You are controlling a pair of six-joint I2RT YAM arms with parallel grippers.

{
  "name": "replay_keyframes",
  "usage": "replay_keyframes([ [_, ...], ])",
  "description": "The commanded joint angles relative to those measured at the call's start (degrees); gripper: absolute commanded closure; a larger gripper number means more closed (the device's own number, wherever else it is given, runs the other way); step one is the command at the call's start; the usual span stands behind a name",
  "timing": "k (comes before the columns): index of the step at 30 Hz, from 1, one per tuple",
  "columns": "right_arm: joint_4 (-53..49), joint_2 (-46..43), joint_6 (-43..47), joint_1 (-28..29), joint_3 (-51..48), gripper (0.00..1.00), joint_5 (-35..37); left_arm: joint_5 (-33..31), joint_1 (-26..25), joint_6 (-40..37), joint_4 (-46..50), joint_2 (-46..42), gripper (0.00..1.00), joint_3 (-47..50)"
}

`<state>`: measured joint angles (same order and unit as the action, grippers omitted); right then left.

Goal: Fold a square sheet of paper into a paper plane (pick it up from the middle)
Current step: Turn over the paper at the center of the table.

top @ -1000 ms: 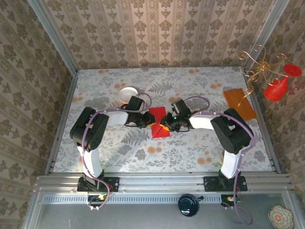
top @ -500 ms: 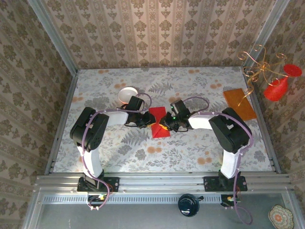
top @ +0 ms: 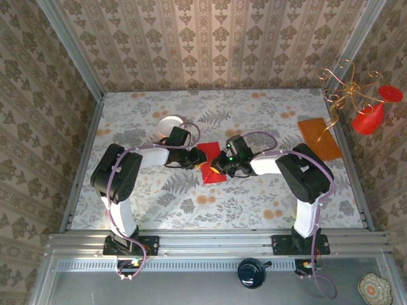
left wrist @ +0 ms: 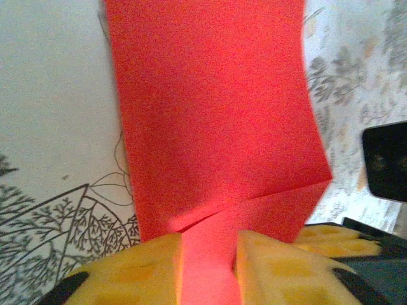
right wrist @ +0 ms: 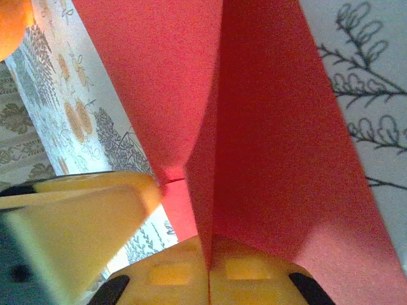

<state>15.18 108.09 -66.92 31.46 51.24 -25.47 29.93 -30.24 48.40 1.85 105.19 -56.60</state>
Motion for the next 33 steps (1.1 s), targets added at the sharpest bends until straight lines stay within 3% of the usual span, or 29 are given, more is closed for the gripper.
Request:
replay_keyframes([
  [1, 0.97, -2.71, 2.73, 0.0, -1.05, 0.93, 1.43, -0.81, 2.22, 0.97, 0.88, -6.12, 0.64, 1.39],
  [10, 11.98, -11.76, 5.37, -1.99, -2.38, 0.95, -2.16, 6.5, 7.83, 9.09, -6.34, -19.43, 0.34, 7.04],
  [18, 30.21, -13.14, -4.47, -4.25, -3.67, 0.95, -9.33, 9.59, 6.43, 14.97, -13.52, -25.18, 0.1, 9.05],
  [25, 36.24, -13.51, -9.03, -5.0, -5.37, 0.93, -11.26, 9.51, 0.56, 13.34, -16.45, -23.69, 0.14, 6.62],
  [33, 38.87, -14.77, -10.96, -6.37, -8.57, 0.92, -11.68, 7.72, -0.26, 13.56, -19.09, -23.28, 0.37, 6.85],
])
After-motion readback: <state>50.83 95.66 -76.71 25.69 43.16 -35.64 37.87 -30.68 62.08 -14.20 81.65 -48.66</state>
